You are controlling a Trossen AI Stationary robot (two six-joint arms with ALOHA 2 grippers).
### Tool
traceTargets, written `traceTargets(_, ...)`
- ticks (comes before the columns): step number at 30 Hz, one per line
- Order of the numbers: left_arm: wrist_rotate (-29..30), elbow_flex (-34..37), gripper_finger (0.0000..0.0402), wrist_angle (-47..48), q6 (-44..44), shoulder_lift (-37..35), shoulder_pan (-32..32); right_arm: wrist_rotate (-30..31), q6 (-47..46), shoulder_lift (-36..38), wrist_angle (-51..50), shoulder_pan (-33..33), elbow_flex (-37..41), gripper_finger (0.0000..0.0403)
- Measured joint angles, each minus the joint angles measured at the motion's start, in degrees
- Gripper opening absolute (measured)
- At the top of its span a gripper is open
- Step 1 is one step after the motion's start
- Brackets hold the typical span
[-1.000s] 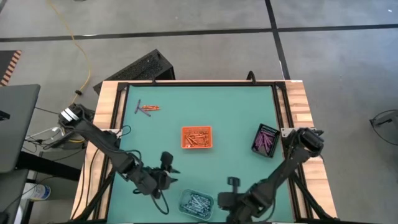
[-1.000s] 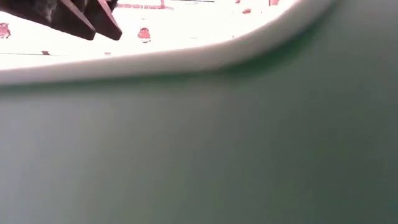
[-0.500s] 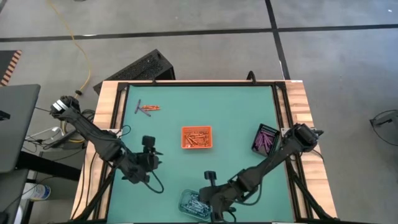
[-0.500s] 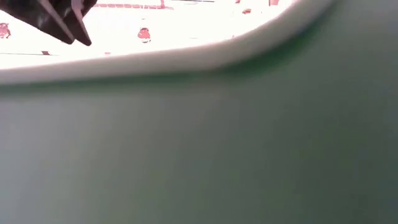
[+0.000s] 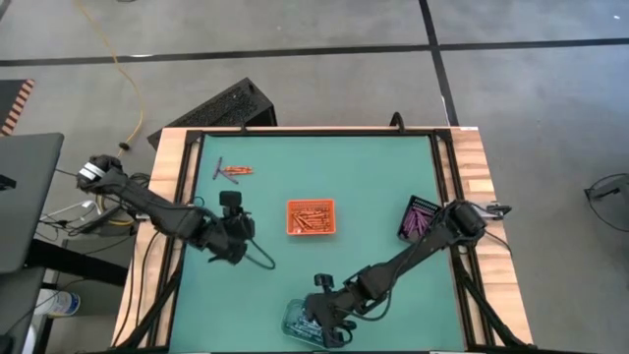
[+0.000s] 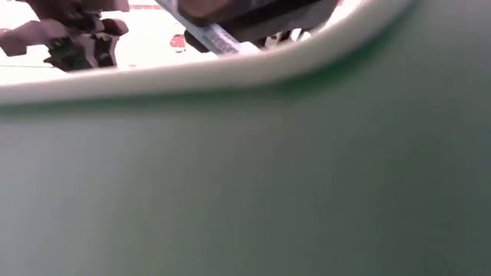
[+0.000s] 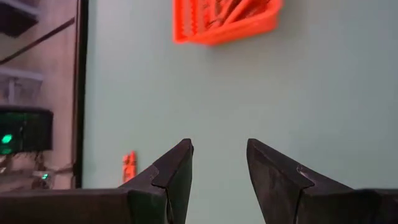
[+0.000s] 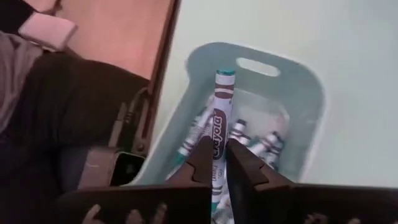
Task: Sort crayons
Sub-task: Put the blue crayon into the blue bin, then put the purple crayon into the black bin
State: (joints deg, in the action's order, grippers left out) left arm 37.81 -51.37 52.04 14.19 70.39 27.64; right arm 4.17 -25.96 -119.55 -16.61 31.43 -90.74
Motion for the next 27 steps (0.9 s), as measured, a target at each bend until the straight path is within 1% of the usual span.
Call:
traceTargets(5, -2.76, 0.02, 0.0142, 0.26, -6.31, 0.02, -6.93, 0.59, 1.15, 0.44, 0.09, -0.07, -0.17, 0.0067)
traceTargets(10, -6.29, 0.02, 0.0142, 0.37, -12.45, 0.00, -13.92, 1.00, 3.42, 0.72, 1.02, 0.64, -0.17, 0.0118)
traceTargets(15, -9.06, 0.02, 0.0142, 2.48, -17.86, 0.00, -20.87, 2.38, 5.44, 0.74, -1.26, 0.94, -0.17, 0.0163)
traceTargets(18, -10.61, 0.02, 0.0142, 3.76, -20.35, 0.00, -25.57, 6.03, 5.45, 1.63, -5.72, 1.42, -0.15, 0.0172)
traceTargets(21, -11.92, 0.02, 0.0142, 3.99, -21.68, 0.00, -30.99, 10.22, 5.46, 3.35, -9.60, 2.35, -0.15, 0.0171)
traceTargets(25, -12.36, 0.02, 0.0142, 4.02, -21.04, 0.00, -38.78, 16.73, 5.67, 6.26, -13.05, 4.72, -0.15, 0.0163)
traceTargets(27, -13.87, 0.02, 0.0142, 3.94, -20.23, 0.00, -43.20, 20.76, 5.54, 7.84, -15.51, 6.19, -0.15, 0.0159)
